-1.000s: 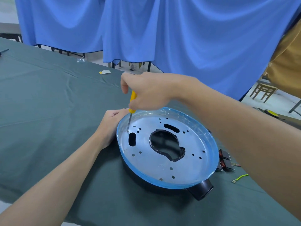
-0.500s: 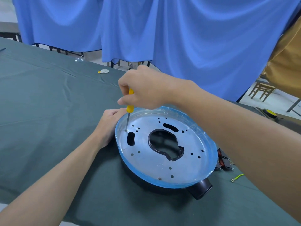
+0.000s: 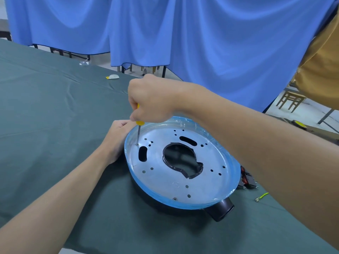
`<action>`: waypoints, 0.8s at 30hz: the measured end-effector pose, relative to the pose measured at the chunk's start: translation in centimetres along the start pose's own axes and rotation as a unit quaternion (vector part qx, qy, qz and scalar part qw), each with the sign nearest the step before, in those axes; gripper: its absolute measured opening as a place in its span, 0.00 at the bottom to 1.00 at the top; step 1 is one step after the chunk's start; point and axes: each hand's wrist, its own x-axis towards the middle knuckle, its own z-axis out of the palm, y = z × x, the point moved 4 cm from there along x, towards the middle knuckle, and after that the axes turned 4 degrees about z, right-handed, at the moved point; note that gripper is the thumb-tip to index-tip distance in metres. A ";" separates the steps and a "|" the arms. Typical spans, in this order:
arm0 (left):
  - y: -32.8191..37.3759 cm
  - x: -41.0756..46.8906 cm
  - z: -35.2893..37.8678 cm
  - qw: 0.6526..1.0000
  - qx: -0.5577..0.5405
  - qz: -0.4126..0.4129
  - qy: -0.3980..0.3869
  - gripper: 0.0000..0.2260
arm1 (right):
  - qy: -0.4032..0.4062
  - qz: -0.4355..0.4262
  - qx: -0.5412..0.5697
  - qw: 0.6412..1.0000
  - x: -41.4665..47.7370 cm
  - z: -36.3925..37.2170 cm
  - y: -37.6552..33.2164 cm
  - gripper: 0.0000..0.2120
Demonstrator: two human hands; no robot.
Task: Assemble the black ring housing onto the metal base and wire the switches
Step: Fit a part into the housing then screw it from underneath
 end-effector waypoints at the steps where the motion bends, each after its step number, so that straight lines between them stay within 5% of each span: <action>1: 0.1 0.0 0.1 1.000 -0.001 0.004 -0.003 0.20 | 0.001 0.018 0.006 1.000 0.1 -0.2 -0.1 0.16; 6: 0.3 -0.3 0.1 1.000 -0.022 0.012 -0.019 0.24 | -0.052 0.114 0.051 0.991 0.8 -0.1 0.7 0.14; 11: 0.1 -0.1 0.1 1.000 -0.028 0.007 -0.008 0.24 | -0.148 0.111 0.117 0.976 0.1 -0.1 2.2 0.15; 15: 0.1 0.0 0.1 0.999 -0.025 0.015 -0.019 0.20 | -0.069 0.026 -0.036 0.997 0.1 -0.6 1.5 0.11; 19: 0.3 -0.1 0.2 1.000 -0.016 0.009 -0.020 0.21 | -0.009 -0.059 -0.020 0.998 -0.4 -1.0 0.5 0.03; 24: -0.1 0.2 0.2 1.000 -0.005 0.009 -0.007 0.22 | -0.021 -0.046 -0.015 0.999 0.2 -0.5 0.5 0.08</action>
